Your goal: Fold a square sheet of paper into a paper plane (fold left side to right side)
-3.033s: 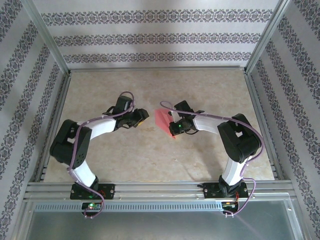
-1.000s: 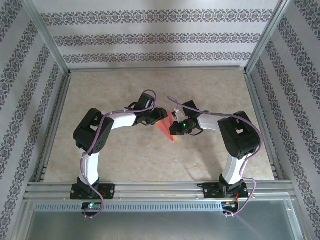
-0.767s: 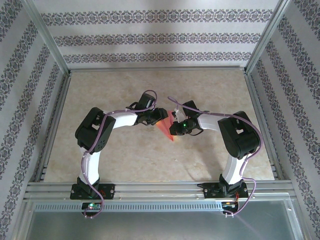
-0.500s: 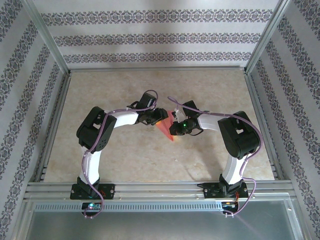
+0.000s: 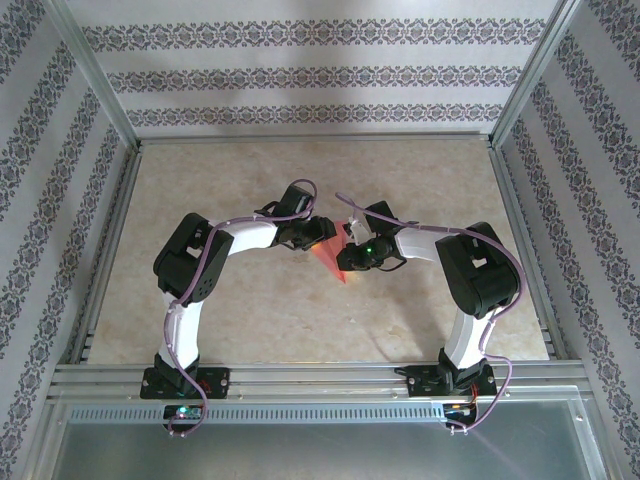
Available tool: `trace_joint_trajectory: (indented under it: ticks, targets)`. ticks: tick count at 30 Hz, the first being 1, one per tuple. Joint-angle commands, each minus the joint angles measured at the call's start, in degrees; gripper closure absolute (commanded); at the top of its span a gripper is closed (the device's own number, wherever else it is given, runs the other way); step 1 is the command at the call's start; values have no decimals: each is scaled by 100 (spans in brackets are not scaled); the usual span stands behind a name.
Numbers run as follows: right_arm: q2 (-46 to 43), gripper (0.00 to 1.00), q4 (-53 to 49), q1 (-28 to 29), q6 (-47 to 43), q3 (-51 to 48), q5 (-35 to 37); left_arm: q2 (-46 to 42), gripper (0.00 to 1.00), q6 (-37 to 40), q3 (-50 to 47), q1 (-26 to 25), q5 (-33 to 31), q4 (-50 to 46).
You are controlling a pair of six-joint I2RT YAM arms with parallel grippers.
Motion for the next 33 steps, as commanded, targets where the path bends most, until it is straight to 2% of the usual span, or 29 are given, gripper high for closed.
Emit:
trace_joint_trajectory:
  ticks: [1, 9, 16, 21, 33]
  targets:
    - [-79, 77, -307, -43, 68, 25, -37, 226, 52, 139, -60, -51, -324, -645]
    - [-452, 67, -335, -137, 261, 101, -93, 206, 52, 173, -64, -56, -377, -692]
    - [-732, 62, -403, -429, 367, 197, -387, 191, 52, 158, -66, -53, -371, -681]
    - [-539, 62, -487, -514, 412, 353, -416, 186, 52, 156, -47, -56, -365, -673]
    - [165, 62, -520, -32, 411, 768, 33, 207, 52, 138, -42, -63, -344, -656]
